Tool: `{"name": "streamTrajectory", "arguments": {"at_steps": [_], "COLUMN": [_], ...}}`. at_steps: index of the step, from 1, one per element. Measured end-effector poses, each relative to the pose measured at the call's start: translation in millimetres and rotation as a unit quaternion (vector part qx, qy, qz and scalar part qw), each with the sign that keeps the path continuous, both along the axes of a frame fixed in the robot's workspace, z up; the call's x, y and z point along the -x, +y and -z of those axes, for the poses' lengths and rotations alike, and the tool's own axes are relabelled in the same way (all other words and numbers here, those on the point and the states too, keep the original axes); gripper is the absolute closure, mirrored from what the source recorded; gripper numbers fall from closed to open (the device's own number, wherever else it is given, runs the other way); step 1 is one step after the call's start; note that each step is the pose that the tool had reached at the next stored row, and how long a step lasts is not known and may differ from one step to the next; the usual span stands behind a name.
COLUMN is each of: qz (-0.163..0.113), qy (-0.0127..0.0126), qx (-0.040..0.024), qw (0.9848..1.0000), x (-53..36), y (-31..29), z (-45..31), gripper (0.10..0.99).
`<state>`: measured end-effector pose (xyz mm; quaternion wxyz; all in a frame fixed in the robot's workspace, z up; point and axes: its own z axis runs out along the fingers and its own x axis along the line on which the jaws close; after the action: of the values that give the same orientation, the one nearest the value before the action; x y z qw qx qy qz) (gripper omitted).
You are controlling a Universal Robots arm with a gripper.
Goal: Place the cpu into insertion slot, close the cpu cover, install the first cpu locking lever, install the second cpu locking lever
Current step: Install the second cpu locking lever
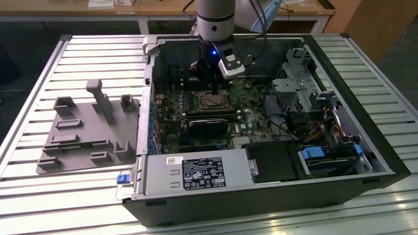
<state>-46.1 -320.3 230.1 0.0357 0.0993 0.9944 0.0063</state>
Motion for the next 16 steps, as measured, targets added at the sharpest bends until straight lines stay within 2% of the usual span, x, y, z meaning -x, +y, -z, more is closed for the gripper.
{"name": "streamTrajectory", "arguments": {"at_steps": [8,16], "qz": [0.0,0.0], "qy": [0.0,-0.0001], "qx": [0.0002,0.0002], "qw": [1.0,1.0], "x": [0.0,0.0], "y": [-0.4,-7.1], "z": [-2.9,-2.9], "gripper": [0.984,0.984]}}
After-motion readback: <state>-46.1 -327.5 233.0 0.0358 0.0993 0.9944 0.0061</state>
